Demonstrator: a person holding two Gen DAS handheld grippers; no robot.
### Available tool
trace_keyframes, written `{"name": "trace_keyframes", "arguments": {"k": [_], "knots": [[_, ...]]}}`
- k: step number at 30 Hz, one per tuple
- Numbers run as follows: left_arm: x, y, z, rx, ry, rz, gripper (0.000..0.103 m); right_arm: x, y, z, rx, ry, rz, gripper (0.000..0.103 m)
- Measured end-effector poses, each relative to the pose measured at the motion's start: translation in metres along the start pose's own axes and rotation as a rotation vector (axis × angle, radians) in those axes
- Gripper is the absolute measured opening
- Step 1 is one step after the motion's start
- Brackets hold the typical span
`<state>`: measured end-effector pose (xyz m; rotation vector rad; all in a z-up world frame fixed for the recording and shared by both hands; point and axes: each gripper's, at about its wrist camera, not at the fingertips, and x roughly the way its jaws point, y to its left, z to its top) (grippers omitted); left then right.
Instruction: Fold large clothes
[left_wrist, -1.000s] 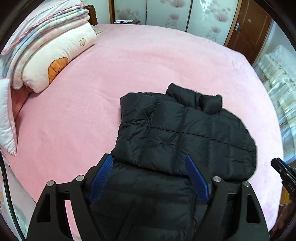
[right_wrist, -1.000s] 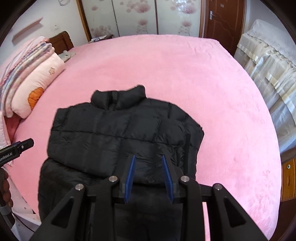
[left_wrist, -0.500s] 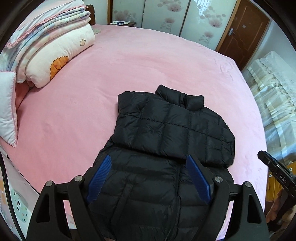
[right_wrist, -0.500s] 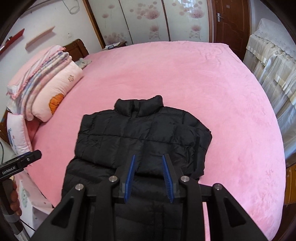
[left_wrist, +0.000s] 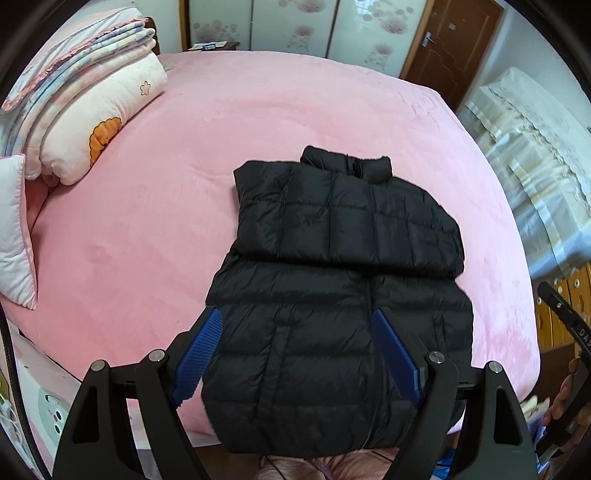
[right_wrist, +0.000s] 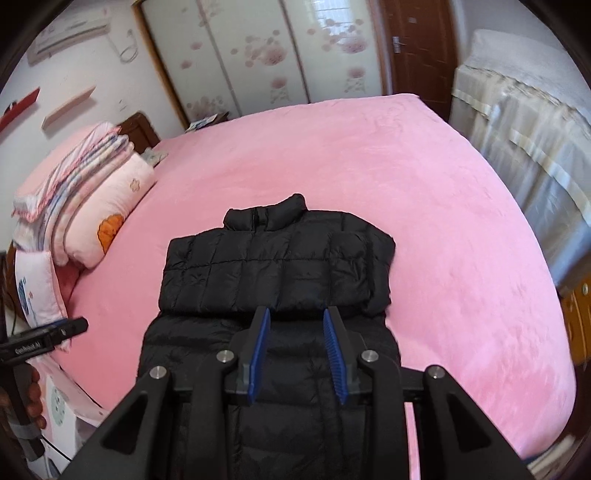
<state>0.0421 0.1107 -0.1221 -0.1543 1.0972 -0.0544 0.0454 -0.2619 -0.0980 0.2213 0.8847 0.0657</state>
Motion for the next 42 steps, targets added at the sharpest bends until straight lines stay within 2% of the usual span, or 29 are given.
{"name": "trace_keyframes", "arguments": {"k": [5, 7, 10, 15, 17, 19, 24, 28, 31, 35, 37, 42], "knots": [[-0.005, 0.017, -0.023, 0.015, -0.018, -0.019, 0.082, -0.018, 0.004, -0.035, 0.045, -0.042, -0.005, 0.033], [-0.005, 0.025, -0.035, 0.021, -0.030, -0.039, 0.082, -0.022, 0.005, -0.051, 0.056, -0.028, -0.001, 0.038], [-0.003, 0.036, -0.053, 0.028, -0.049, -0.036, 0.082, -0.027, 0.004, -0.073, 0.079, -0.017, 0.004, 0.039], [0.014, 0.060, -0.090, -0.018, -0.017, -0.057, 0.082, -0.032, 0.000, -0.111, 0.093, 0.012, -0.019, 0.040], [0.022, 0.067, -0.104, -0.024, 0.005, -0.068, 0.082, -0.032, -0.001, -0.124, 0.082, 0.019, -0.028, 0.046], [0.033, 0.073, -0.119, -0.021, 0.031, -0.079, 0.082, -0.029, -0.002, -0.138, 0.065, 0.041, -0.035, 0.057], [0.062, 0.085, -0.153, -0.038, 0.082, -0.071, 0.082, -0.019, -0.016, -0.169, 0.084, 0.089, -0.067, 0.061], [0.089, 0.100, -0.178, -0.089, 0.135, -0.071, 0.082, -0.008, -0.033, -0.190, 0.133, 0.133, -0.108, 0.074], [0.106, 0.109, -0.191, -0.105, 0.167, -0.052, 0.082, 0.003, -0.044, -0.202, 0.150, 0.187, -0.139, 0.074], [0.128, 0.114, -0.201, -0.111, 0.201, -0.045, 0.082, 0.020, -0.059, -0.217, 0.168, 0.250, -0.136, 0.074], [0.134, 0.113, -0.204, -0.102, 0.193, -0.041, 0.082, 0.030, -0.069, -0.223, 0.179, 0.280, -0.129, 0.074], [0.149, 0.110, -0.214, -0.108, 0.178, -0.095, 0.082, 0.056, -0.092, -0.236, 0.213, 0.333, -0.119, 0.074]]}}
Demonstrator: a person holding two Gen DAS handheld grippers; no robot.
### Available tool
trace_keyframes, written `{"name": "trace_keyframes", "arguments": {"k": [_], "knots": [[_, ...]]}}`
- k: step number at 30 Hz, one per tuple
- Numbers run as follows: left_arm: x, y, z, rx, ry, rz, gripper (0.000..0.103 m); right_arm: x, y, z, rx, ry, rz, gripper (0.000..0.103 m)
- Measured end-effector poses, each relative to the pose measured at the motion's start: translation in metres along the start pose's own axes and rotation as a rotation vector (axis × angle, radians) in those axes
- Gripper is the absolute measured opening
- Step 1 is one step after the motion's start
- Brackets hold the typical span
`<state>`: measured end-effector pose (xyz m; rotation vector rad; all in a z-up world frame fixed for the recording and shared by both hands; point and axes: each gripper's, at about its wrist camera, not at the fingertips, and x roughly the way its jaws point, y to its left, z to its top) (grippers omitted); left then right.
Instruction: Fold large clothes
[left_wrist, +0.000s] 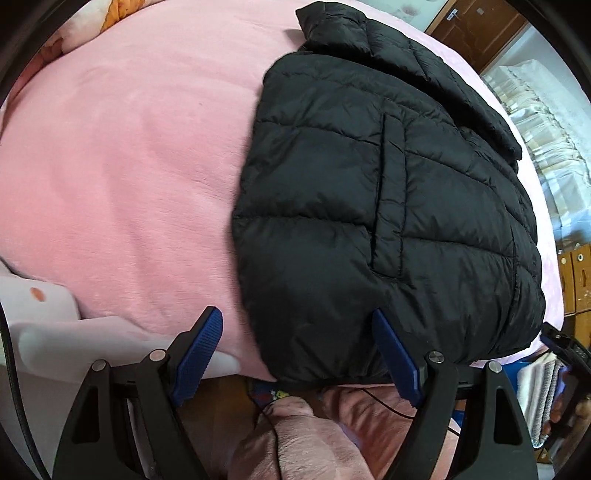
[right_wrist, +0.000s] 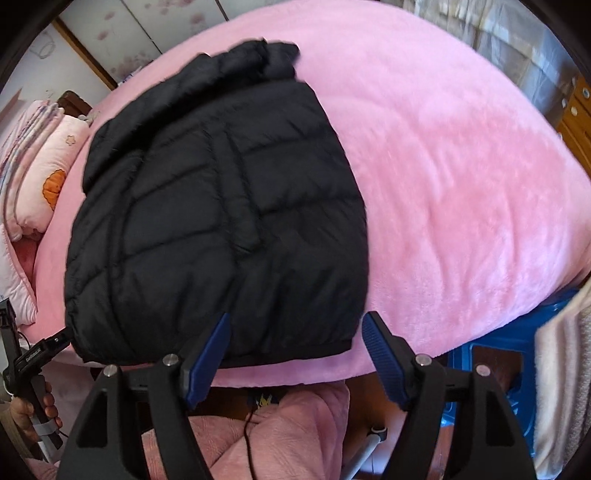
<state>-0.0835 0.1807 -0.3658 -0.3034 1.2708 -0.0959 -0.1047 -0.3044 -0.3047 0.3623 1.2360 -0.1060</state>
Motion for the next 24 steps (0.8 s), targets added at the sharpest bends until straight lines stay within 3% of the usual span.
{"name": "trace_keyframes", "arguments": {"k": [17, 19, 20, 21, 22, 23, 24], "knots": [[0.038, 0.021, -0.010, -0.050, -0.010, -0.032, 0.083, 0.050, -0.025, 0.003, 0.050, 0.083, 0.105, 0.073], [0.039, 0.022, -0.009, -0.060, 0.006, -0.031, 0.082, 0.053, -0.028, 0.004, 0.066, 0.095, 0.116, 0.065], [0.041, 0.020, -0.008, -0.063, 0.021, -0.029, 0.068, 0.054, -0.029, 0.005, 0.071, 0.105, 0.127, 0.059], [0.046, 0.018, -0.003, -0.057, 0.049, -0.028, 0.056, 0.054, -0.029, 0.005, 0.077, 0.115, 0.144, 0.045], [0.049, 0.014, 0.000, -0.045, 0.087, -0.048, 0.032, 0.053, -0.029, 0.006, 0.081, 0.125, 0.164, 0.031], [0.049, 0.008, 0.002, -0.034, 0.108, -0.047, 0.018, 0.051, -0.028, 0.007, 0.078, 0.132, 0.180, 0.022], [0.047, 0.003, 0.005, -0.020, 0.118, -0.036, 0.012, 0.047, -0.025, 0.008, 0.073, 0.138, 0.194, 0.011]]}}
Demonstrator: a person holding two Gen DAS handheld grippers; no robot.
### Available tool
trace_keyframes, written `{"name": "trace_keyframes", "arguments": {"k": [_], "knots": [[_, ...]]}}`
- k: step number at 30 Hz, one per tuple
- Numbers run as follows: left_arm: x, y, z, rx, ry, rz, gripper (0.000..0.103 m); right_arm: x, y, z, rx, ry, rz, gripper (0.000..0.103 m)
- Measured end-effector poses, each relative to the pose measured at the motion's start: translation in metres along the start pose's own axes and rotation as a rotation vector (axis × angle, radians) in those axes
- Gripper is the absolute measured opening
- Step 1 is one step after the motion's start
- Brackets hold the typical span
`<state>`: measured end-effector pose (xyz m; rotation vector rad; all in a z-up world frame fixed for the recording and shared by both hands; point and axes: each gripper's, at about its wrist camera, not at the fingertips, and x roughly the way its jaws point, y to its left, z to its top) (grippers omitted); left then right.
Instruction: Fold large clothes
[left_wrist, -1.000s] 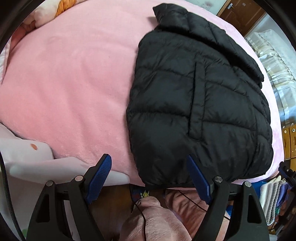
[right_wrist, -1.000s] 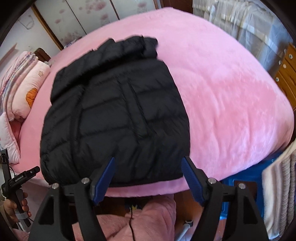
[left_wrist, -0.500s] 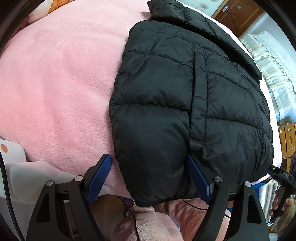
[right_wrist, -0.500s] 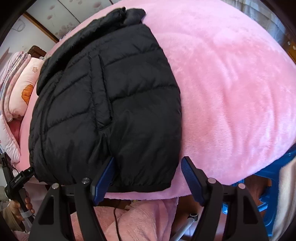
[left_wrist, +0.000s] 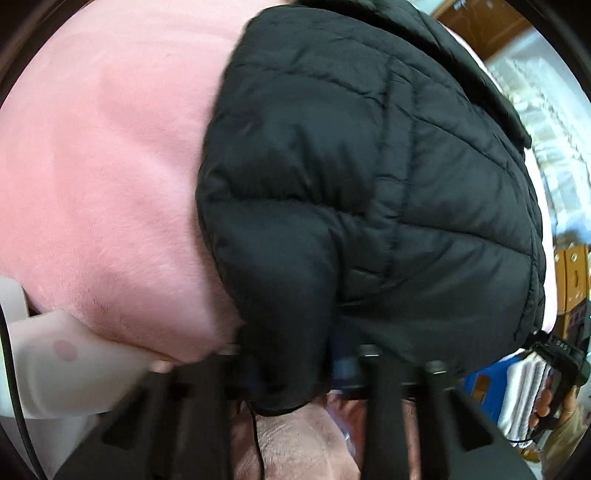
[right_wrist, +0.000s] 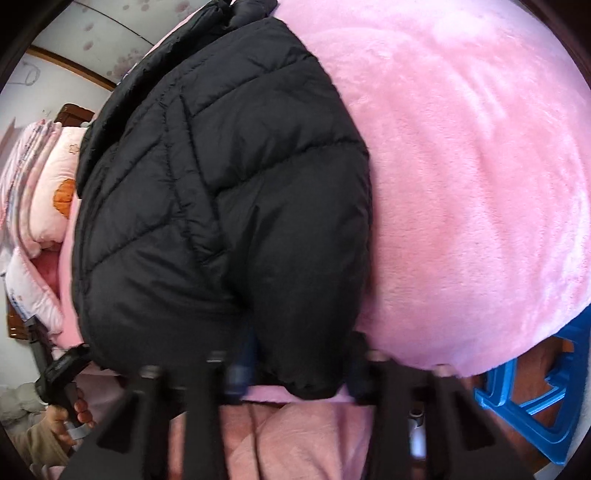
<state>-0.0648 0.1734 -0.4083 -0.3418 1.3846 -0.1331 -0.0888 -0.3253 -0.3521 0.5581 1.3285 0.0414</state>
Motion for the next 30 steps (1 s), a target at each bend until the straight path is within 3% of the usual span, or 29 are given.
{"name": "trace_keyframes", "arguments": {"k": [4, 8, 14, 21, 25, 30], "knots": [[-0.017, -0.020, 0.015, 0.034, 0.044, 0.045, 0.005, -0.022, 0.022, 0.002, -0.064, -0.002, -0.039, 0.006], [-0.058, -0.026, 0.035, -0.015, 0.033, -0.027, 0.005, -0.064, 0.046, 0.010, -0.094, -0.051, -0.034, 0.005], [-0.139, -0.025, 0.087, -0.101, -0.099, -0.180, 0.005, -0.139, 0.083, 0.038, -0.101, -0.212, 0.040, 0.005], [-0.201, -0.018, 0.170, -0.231, -0.240, -0.304, 0.005, -0.189, 0.117, 0.124, -0.005, -0.385, 0.196, 0.005], [-0.191, -0.039, 0.241, -0.288, -0.243, -0.285, 0.005, -0.178, 0.135, 0.191, 0.045, -0.389, 0.233, 0.005], [-0.137, -0.047, 0.308, -0.400, -0.179, -0.190, 0.006, -0.132, 0.134, 0.275, 0.098, -0.310, 0.206, 0.005]]}}
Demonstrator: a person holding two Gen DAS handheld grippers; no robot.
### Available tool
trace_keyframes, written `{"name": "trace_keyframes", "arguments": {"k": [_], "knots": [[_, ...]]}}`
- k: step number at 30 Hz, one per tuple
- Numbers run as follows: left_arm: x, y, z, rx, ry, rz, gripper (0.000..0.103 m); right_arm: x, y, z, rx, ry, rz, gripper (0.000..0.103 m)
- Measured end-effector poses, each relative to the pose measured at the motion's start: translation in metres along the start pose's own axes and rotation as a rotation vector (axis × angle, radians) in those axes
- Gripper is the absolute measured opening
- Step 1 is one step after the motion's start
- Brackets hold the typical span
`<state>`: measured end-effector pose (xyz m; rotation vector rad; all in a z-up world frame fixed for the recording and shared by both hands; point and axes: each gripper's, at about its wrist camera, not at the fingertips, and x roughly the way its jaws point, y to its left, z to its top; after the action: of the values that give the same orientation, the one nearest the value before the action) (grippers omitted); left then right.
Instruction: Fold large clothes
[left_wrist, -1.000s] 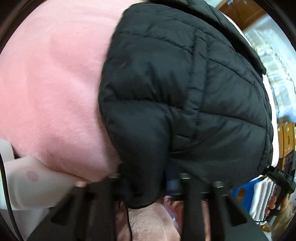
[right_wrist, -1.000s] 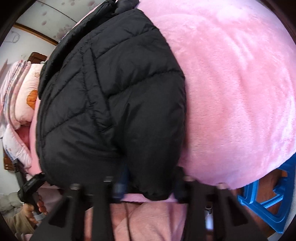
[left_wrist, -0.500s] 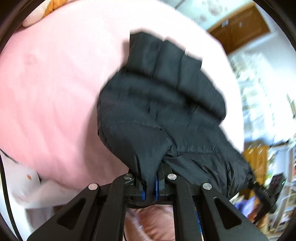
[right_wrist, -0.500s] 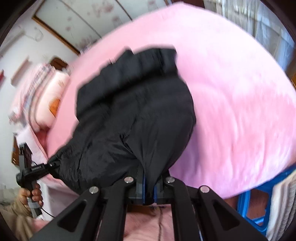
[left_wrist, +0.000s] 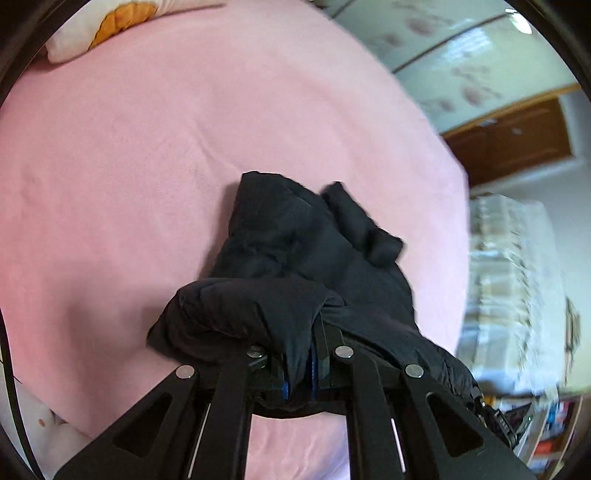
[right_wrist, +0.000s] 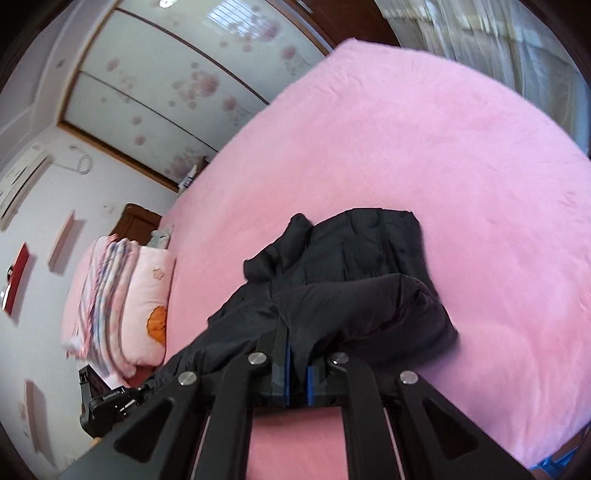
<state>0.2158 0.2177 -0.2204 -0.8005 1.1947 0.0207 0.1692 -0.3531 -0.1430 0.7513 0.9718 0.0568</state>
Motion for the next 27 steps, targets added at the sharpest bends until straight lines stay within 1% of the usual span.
{"name": "trace_keyframes", "arguments": {"k": [2, 5, 6, 7, 8, 9, 10, 11, 12, 13, 14, 15, 16, 17, 19, 20, 21, 23, 25, 26, 27], "knots": [[0.032, -0.003, 0.016, -0.037, 0.015, 0.050, 0.007, 0.031, -0.002, 0.018, 0.002, 0.038, -0.023, 0.005], [0.069, -0.006, 0.032, -0.049, 0.022, 0.112, 0.011, 0.078, -0.006, 0.040, -0.005, 0.102, -0.070, 0.007], [0.078, -0.006, 0.036, -0.050, 0.021, 0.128, 0.014, 0.090, -0.008, 0.044, -0.006, 0.122, -0.082, 0.009], [0.086, -0.006, 0.039, -0.045, 0.022, 0.139, 0.020, 0.101, -0.010, 0.046, -0.011, 0.147, -0.098, 0.012], [0.093, -0.006, 0.043, -0.042, 0.023, 0.141, 0.025, 0.111, -0.009, 0.047, -0.027, 0.165, -0.119, 0.012], [0.097, -0.007, 0.045, -0.034, 0.026, 0.140, 0.027, 0.120, -0.008, 0.050, -0.056, 0.181, -0.134, 0.014], [0.100, -0.009, 0.047, -0.017, 0.034, 0.137, 0.035, 0.121, -0.007, 0.050, -0.075, 0.189, -0.138, 0.019], [0.100, -0.012, 0.048, 0.008, 0.046, 0.129, 0.044, 0.125, -0.003, 0.051, -0.114, 0.199, -0.152, 0.022], [0.099, -0.015, 0.049, 0.032, 0.050, 0.114, 0.048, 0.126, 0.001, 0.052, -0.147, 0.204, -0.160, 0.026], [0.095, -0.019, 0.049, 0.065, 0.049, 0.096, 0.058, 0.125, 0.005, 0.052, -0.175, 0.207, -0.164, 0.027], [0.091, -0.023, 0.049, 0.088, 0.048, 0.085, 0.065, 0.124, 0.009, 0.052, -0.206, 0.208, -0.168, 0.027], [0.086, -0.025, 0.049, 0.109, 0.052, 0.068, 0.068, 0.120, 0.015, 0.051, -0.244, 0.206, -0.171, 0.029], [0.081, -0.028, 0.049, 0.127, 0.061, 0.037, 0.074, 0.120, 0.018, 0.052, -0.273, 0.205, -0.173, 0.031], [0.078, -0.031, 0.051, 0.137, 0.065, 0.012, 0.078, 0.117, 0.022, 0.052, -0.298, 0.206, -0.171, 0.032], [0.062, -0.034, 0.054, 0.161, 0.060, -0.042, 0.079, 0.106, 0.029, 0.049, -0.329, 0.216, -0.154, 0.038], [0.056, -0.034, 0.056, 0.169, 0.059, -0.066, 0.083, 0.102, 0.031, 0.049, -0.333, 0.217, -0.140, 0.039], [0.049, -0.034, 0.059, 0.173, 0.054, -0.093, 0.084, 0.094, 0.034, 0.049, -0.330, 0.209, -0.115, 0.043], [0.038, -0.034, 0.066, 0.171, 0.034, -0.120, 0.084, 0.084, 0.038, 0.052, -0.311, 0.195, -0.075, 0.047], [0.029, -0.030, 0.075, 0.159, 0.015, -0.144, 0.084, 0.070, 0.039, 0.057, -0.260, 0.146, -0.011, 0.067], [0.024, -0.028, 0.079, 0.153, 0.001, -0.149, 0.085, 0.066, 0.039, 0.060, -0.238, 0.122, 0.003, 0.070], [0.021, -0.027, 0.084, 0.158, -0.024, -0.144, 0.085, 0.061, 0.039, 0.063, -0.223, 0.097, 0.010, 0.071]]}}
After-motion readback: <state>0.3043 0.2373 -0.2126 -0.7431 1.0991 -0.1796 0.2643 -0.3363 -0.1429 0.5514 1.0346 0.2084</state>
